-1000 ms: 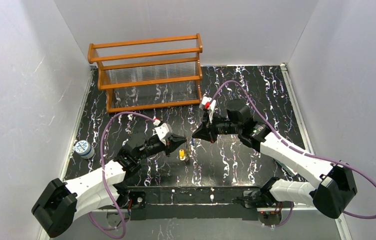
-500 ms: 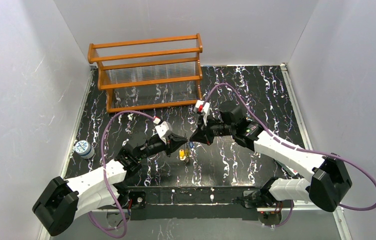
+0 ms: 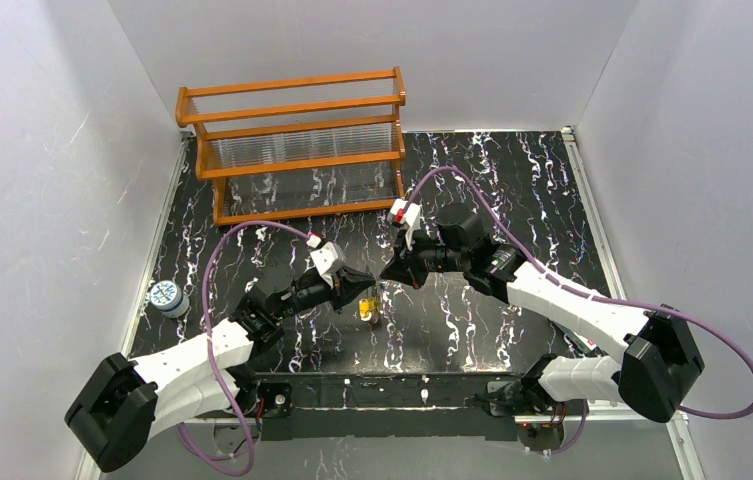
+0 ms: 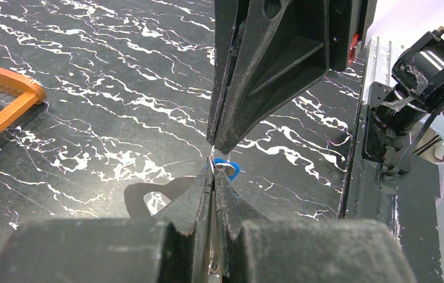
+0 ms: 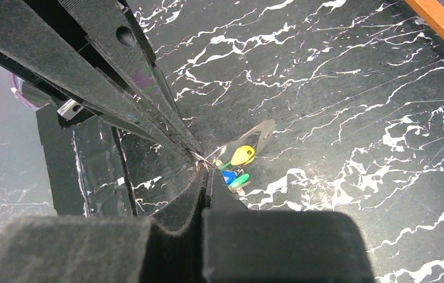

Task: Put the keys on the keyring

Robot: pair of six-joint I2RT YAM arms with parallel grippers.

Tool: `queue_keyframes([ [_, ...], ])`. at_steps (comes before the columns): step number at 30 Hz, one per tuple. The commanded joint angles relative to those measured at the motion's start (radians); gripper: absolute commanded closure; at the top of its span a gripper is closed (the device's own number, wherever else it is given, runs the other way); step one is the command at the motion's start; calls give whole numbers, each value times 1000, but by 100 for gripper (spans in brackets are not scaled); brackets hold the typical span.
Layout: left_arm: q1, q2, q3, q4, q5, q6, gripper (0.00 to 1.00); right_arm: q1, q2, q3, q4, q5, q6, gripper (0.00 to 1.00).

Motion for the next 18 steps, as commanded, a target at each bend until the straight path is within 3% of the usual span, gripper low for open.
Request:
queue_keyframes([
  [1,-5,-15,37,42,21,-8,100,1,-20,13,40,44,0,99],
  [18,-6,-24,34,63,39,-34,100,3,1,-19,41,62,-5,99],
])
